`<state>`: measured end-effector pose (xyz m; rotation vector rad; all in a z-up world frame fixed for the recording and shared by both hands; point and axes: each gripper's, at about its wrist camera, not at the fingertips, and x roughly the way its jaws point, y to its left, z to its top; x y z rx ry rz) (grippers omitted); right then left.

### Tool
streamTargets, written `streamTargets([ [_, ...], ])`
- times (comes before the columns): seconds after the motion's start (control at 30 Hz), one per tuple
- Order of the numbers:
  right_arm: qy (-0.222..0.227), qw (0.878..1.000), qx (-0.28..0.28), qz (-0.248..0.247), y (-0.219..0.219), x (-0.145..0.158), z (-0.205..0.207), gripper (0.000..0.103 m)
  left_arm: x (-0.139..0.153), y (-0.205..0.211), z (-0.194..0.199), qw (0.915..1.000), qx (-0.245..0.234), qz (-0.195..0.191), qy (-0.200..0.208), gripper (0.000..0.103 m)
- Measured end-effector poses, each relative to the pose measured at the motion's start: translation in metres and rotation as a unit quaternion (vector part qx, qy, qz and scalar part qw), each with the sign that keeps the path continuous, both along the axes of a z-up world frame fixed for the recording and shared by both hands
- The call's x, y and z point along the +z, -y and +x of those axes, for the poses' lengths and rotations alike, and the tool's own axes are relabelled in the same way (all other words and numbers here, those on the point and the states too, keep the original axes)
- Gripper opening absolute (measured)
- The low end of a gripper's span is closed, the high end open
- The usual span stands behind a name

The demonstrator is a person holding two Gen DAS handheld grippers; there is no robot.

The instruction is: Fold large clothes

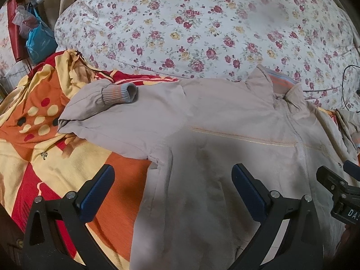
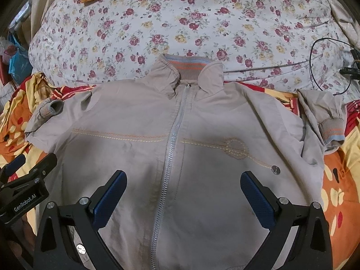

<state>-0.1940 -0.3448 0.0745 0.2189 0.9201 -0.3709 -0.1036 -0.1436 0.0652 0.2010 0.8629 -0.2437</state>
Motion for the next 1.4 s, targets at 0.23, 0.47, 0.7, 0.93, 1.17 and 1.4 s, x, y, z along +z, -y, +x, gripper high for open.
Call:
streamTargets([
  [0.23,-0.01,1.0,0.005,0.014,-0.001,-0.002,0.0,0.101,0.001,-0.007,0.006,1.0,0.008,-0.001,-0.001,0.103],
  [0.47,-0.007,1.0,0.006,0.009,-0.002,-0.003,0.001,0.101,0.001,-0.012,0.011,0.9999,0.012,-0.002,-0.004,0.103],
  [0.7,-0.006,1.0,0.01,0.012,-0.001,-0.003,-0.002,0.101,0.007,-0.036,0.04,0.9993,0.037,0.002,-0.003,0.103],
  [0.93,-0.002,1.0,0.019,0.02,-0.004,-0.002,-0.006,0.101,-0.004,-0.076,0.111,0.9949,0.083,0.057,0.008,0.103],
  [1.17,-0.011,0.999,0.027,0.025,-0.006,-0.007,0.0,0.101,-0.032,-0.098,0.168,0.9929,0.1,0.061,-0.02,0.081],
  [1.4,-0.017,0.999,0.029,0.023,-0.005,-0.012,0.004,0.101,-0.027,-0.1,0.173,0.9943,0.097,0.018,-0.04,0.008],
])
